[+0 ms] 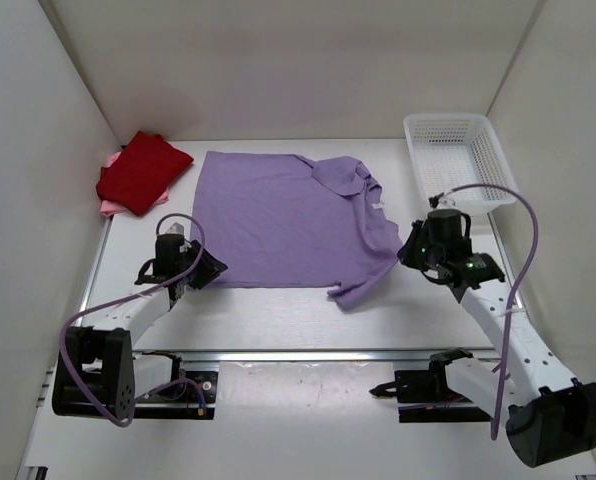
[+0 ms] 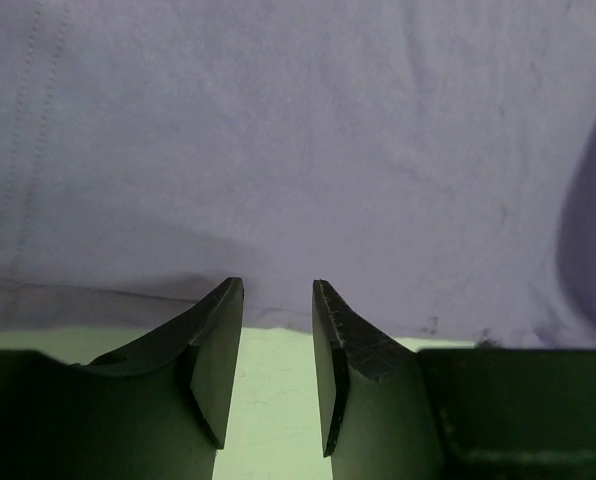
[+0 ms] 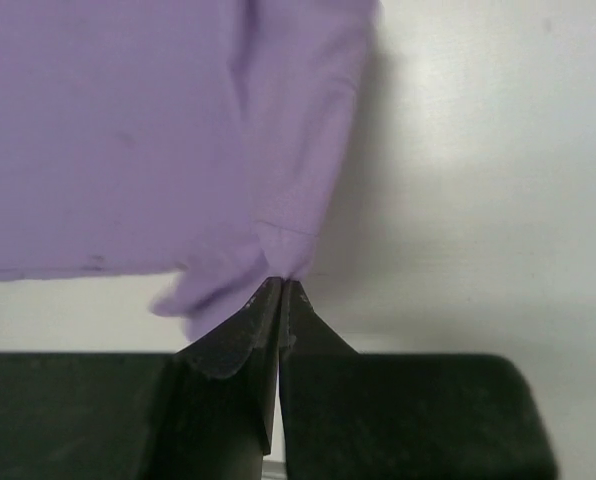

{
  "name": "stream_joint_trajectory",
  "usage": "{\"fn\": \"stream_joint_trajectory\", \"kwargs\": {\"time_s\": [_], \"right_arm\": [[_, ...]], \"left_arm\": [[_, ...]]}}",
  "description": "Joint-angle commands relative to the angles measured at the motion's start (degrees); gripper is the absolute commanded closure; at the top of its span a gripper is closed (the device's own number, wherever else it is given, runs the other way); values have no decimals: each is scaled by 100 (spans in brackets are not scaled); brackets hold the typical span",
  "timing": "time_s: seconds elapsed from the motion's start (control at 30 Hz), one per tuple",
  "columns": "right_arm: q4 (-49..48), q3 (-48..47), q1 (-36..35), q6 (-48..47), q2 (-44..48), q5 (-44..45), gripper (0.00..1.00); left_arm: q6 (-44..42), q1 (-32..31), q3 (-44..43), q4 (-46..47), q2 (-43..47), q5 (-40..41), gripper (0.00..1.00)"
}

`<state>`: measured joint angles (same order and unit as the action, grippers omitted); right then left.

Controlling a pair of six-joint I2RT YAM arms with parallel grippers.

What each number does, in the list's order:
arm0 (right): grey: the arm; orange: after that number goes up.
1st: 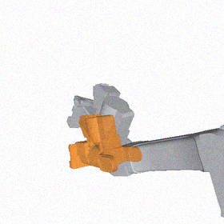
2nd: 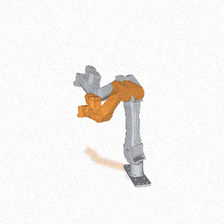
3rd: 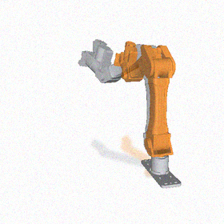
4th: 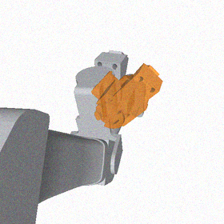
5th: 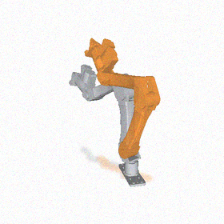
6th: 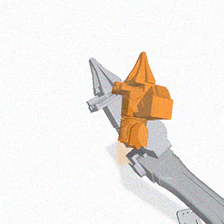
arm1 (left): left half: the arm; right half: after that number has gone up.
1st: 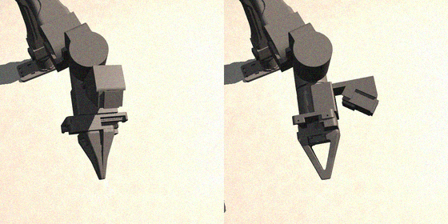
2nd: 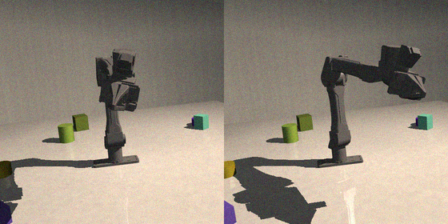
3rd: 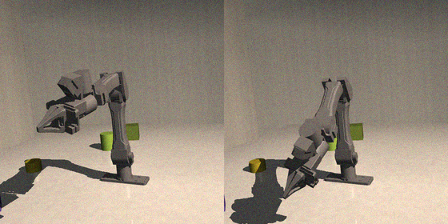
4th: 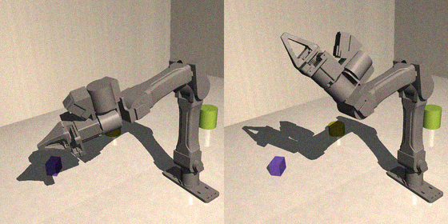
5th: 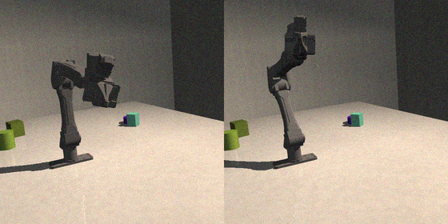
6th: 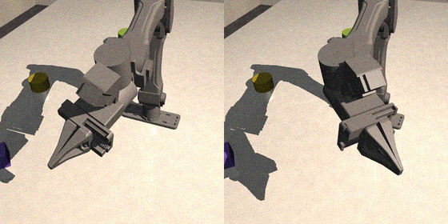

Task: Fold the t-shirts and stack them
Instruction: Flatten out the tshirt

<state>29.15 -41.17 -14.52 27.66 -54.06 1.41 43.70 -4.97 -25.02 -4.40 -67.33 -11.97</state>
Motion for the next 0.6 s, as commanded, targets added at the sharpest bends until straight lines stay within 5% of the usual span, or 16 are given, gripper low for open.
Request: {"fn": "stream_joint_trajectory", "kwargs": {"time_s": [0.0,0.2,0.3,0.5,0.57], "right_arm": [[1259,-1199,-165,-296,63,-332,100],[200,-1280,474,-402,-867,-1220,100],[-776,-1051,863,-262,-2042,-1582,100],[-1631,-1884,644,46,-3915,-1828,100],[-1710,-2254,661,99,-4261,-1697,90]], "left_arm": [[147,40,-179,334,-8,-157,55],[305,189,-197,615,-254,107,56],[315,172,-310,643,-359,169,57],[183,172,-486,467,-281,484,56],[112,146,-592,232,-289,555,55]]}}
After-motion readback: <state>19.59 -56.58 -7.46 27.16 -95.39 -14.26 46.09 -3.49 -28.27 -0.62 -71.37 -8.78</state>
